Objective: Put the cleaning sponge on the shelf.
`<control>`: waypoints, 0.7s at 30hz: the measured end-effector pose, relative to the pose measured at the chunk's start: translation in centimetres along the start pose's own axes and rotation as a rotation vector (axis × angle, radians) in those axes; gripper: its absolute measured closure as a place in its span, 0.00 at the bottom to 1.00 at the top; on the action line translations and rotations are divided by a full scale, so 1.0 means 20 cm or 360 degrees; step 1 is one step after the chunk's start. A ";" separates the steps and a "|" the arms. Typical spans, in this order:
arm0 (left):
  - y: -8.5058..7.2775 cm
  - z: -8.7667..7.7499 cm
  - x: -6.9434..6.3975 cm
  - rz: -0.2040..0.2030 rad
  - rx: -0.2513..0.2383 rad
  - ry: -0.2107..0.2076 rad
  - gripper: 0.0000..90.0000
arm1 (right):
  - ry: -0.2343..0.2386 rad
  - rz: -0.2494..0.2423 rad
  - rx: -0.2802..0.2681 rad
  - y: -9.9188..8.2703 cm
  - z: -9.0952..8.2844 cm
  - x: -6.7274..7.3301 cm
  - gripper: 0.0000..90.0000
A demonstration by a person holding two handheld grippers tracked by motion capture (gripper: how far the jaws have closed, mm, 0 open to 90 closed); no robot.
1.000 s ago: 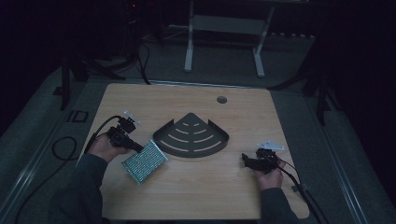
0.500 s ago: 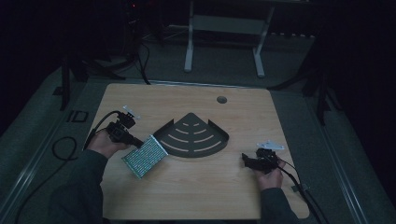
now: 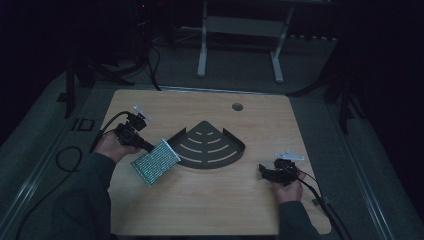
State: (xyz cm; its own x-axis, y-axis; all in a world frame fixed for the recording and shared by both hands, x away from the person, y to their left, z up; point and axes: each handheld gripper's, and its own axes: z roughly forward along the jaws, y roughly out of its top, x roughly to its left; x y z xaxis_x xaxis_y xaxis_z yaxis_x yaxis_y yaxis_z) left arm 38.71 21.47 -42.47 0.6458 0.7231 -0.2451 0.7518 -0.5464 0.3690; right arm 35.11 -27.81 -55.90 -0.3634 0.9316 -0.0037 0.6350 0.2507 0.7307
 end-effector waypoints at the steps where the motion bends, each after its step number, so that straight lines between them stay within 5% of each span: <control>1: 0.01 0.00 0.00 0.0000 -0.0003 0.0003 1.00 | 0.0000 -0.0001 0.0000 0.00 0.00 0.00 0.23; 21: 0.14 -0.02 -0.01 0.0030 -0.0029 0.0026 1.00 | 0.0001 -0.0003 0.0000 0.00 0.00 0.00 0.23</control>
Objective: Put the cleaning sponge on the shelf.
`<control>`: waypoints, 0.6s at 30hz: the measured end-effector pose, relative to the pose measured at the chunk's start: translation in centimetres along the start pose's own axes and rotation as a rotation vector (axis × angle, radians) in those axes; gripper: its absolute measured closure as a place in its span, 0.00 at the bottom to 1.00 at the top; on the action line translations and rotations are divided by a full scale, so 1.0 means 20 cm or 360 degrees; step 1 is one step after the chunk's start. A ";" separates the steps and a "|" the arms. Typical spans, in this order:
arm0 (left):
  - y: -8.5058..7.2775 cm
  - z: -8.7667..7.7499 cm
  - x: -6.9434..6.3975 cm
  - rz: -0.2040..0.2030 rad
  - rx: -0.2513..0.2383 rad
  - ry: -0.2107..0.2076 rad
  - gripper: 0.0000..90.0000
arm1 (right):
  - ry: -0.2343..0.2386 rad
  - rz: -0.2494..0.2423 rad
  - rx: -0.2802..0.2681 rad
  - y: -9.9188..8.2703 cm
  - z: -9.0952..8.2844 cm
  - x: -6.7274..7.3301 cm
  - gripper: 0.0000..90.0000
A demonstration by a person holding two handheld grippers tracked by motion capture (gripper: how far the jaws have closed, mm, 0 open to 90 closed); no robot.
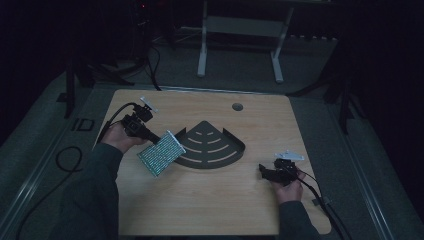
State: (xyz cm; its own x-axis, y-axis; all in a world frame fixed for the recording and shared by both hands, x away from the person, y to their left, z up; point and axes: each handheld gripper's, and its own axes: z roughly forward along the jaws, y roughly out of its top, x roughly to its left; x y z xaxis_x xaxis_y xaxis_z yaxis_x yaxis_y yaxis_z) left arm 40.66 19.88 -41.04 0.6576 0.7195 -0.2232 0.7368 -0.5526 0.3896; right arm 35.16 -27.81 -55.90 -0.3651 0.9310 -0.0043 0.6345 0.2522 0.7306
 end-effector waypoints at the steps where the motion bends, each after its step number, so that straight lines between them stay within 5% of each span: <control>1: 0.01 0.00 0.00 0.0001 -0.0006 -0.0001 1.00 | 0.0000 0.0001 0.0000 0.00 0.00 0.00 0.23; 18: 0.12 0.00 -0.01 0.0067 -0.0028 0.0006 1.00 | 0.0003 -0.0002 0.0000 0.00 0.00 0.00 0.23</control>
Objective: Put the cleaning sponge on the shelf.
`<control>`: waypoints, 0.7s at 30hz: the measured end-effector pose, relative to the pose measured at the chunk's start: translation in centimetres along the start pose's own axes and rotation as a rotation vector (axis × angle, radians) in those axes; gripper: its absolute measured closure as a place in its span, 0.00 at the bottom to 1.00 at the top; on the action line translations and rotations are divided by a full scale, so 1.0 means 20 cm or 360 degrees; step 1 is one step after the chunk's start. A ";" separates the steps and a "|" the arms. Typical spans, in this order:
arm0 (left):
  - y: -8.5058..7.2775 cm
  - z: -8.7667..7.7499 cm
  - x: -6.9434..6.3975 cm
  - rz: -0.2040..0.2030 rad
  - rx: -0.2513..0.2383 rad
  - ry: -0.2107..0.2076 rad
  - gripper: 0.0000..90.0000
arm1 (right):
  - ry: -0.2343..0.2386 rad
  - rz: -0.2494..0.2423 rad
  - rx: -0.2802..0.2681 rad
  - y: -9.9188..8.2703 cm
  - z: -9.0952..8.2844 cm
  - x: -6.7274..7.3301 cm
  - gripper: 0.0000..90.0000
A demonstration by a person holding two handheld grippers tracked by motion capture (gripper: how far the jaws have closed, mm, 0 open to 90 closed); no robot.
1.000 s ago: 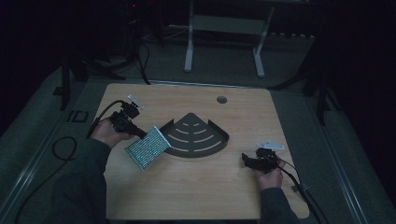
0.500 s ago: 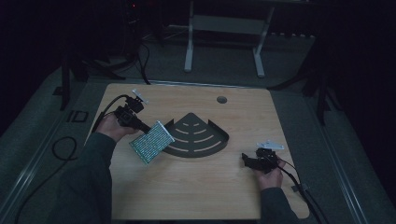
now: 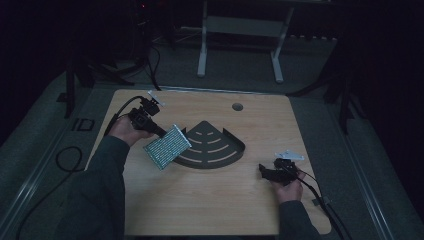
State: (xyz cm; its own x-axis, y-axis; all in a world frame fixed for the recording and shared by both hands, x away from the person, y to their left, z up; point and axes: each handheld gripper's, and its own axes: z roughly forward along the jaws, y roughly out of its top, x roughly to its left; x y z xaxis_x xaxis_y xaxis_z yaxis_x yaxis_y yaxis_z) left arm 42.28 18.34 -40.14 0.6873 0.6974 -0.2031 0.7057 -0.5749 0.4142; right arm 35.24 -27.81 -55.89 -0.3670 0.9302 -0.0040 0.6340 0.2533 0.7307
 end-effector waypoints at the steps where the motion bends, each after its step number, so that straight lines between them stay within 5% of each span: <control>1: 0.00 0.00 0.00 -0.0001 0.0002 0.0003 1.00 | 0.0000 0.0000 0.0000 0.00 0.00 0.00 0.23; 21: 0.09 0.06 0.00 0.0016 0.0016 0.0016 1.00 | 0.0004 -0.0003 -0.0002 0.00 0.00 0.00 0.23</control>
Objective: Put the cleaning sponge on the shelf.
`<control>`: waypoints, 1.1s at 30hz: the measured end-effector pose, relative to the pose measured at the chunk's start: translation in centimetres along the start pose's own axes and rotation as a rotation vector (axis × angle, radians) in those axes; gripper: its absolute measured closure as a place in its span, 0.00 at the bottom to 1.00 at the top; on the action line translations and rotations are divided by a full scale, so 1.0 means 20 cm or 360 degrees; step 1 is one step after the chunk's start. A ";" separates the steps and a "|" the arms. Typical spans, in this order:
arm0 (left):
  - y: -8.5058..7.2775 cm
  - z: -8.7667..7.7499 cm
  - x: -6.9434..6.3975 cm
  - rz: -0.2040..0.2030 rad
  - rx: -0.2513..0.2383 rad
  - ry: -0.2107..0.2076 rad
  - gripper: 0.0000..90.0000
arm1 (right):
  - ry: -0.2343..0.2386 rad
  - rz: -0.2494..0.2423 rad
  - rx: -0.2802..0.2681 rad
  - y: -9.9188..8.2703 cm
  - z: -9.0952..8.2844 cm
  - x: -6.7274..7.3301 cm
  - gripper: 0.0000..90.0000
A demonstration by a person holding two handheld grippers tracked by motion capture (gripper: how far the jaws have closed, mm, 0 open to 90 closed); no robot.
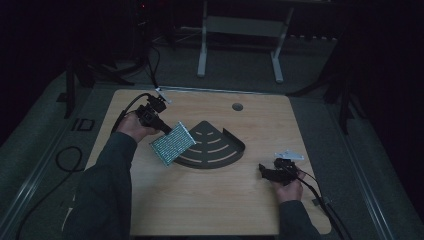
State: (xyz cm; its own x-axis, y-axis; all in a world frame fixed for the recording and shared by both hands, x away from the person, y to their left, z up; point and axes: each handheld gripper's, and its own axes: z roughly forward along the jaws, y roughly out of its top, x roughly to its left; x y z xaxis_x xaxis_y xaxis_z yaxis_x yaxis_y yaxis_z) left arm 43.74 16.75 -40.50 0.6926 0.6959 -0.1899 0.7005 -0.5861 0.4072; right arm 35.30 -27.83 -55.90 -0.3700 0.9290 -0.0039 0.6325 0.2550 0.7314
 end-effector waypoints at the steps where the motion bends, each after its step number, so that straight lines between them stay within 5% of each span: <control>1: 0.00 0.01 0.00 -0.0002 0.0006 0.0006 1.00 | 0.0000 0.0000 0.0000 0.00 0.00 0.00 0.23; 33: 0.07 0.09 0.09 -0.0087 -0.0028 0.0002 1.00 | 0.0002 -0.0001 0.0003 0.00 0.00 0.00 0.23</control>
State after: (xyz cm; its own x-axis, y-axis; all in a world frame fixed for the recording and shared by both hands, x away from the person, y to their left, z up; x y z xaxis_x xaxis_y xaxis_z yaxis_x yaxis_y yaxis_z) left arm 46.33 16.52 -41.84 0.6533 0.7271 -0.2111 0.7341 -0.5400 0.4118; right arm 35.44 -27.84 -55.89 -0.3716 0.9284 -0.0036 0.6333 0.2563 0.7302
